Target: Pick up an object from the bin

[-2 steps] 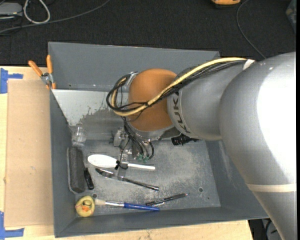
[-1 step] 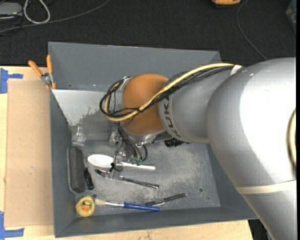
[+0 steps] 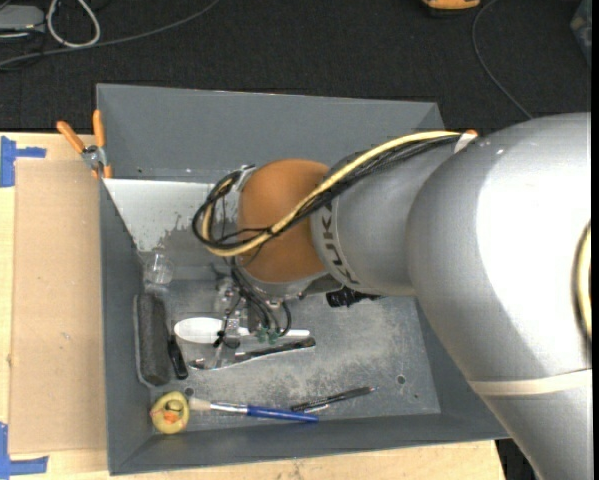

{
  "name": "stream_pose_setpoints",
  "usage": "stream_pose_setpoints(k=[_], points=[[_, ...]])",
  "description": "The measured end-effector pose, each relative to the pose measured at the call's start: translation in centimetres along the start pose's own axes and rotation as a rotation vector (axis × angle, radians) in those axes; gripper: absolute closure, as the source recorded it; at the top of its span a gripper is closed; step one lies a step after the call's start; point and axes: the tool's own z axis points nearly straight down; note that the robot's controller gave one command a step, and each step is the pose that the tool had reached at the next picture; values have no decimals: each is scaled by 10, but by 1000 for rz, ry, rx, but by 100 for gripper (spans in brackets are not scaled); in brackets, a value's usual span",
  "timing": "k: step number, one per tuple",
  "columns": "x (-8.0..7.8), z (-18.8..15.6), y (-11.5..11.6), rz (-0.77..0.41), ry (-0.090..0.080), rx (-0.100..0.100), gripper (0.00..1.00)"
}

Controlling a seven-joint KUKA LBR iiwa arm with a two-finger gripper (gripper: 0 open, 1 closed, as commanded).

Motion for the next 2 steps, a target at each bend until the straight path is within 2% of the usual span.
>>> stream_pose_setpoints(k=[2], points=[[0,-4,-1,1,1,0,100]])
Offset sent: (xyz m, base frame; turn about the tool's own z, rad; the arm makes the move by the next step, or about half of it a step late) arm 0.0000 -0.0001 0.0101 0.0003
